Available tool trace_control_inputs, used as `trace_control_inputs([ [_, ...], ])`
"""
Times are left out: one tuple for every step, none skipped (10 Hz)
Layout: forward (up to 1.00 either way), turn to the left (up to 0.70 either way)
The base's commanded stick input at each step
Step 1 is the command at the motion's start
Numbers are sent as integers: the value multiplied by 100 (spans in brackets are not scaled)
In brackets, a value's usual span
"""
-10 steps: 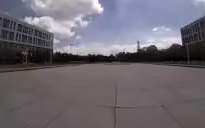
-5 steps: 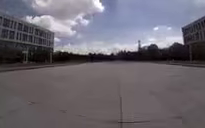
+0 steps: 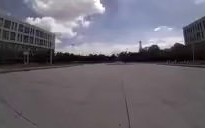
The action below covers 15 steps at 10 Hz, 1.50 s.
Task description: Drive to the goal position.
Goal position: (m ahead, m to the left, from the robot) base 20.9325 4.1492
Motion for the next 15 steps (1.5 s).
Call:
trace_control_inputs([
  [70, 0],
  [70, 0],
  [70, 0],
  [70, 0],
  [70, 0],
  [70, 0],
  [70, 0],
  [70, 0],
  [70, -3],
  [70, -13],
  [70, -16],
  [70, -30],
  [70, -31],
  [70, -31],
  [70, -31],
])
